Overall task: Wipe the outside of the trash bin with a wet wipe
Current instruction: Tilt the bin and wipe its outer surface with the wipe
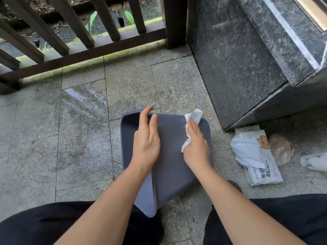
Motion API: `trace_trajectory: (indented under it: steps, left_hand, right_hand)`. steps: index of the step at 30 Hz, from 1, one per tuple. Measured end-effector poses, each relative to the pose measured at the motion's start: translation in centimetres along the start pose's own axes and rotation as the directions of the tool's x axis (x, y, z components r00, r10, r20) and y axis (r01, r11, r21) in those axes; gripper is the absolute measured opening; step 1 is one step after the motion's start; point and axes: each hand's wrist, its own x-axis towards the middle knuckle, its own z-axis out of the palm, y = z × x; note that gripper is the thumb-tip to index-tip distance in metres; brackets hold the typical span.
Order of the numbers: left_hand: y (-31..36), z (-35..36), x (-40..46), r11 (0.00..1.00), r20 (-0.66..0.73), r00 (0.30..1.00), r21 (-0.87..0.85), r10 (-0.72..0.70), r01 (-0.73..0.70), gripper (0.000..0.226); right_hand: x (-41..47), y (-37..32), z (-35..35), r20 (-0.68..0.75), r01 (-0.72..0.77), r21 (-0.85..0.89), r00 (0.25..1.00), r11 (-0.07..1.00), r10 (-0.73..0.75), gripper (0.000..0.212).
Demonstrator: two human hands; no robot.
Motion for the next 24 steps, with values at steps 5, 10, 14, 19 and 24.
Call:
trace_trajectory:
  steps: [5,10,14,19,24]
  left_hand:
    - [-0.7,-0.8,1.0,0.991,0.071,0.996,-0.121,-0.05,0.059,0.068]
    - [-1.4,-1.5,1.9,0.971,0.011,0.987,-0.174,-0.163,0.163,0.073]
    - [-1.6,-1.7,1.9,0.983,0.024,0.994,-0.143,-0.109,0.111,0.071]
    - [-1.1,-1.1,1.7,0.992,0.094,0.995,-0.12,-0.025,0.036,0.054]
    - [-0.7,-0.4,1.3,0.999,0.013,1.0,0.018,0.026,-0.026,0.05]
  right_hand:
    - [-2.8,-6.0,2.6,0.073,0.486,0.07,0.868,0.871,-0.491,0.075]
    - [-7.5,-2.0,2.9,0.175,0.582,0.002,0.801,0.813,-0.573,0.08]
    - [-8.3,-0.9,3.1,0.192,0.604,-0.048,0.787,0.796,-0.586,0.08]
    - [-5.9,-3.9,3.7,0.105,0.59,-0.088,0.807,0.803,-0.581,0.073]
    - [-4.3,-3.4,3.5,0.073,0.589,-0.135,0.808,0.797,-0.584,0.071]
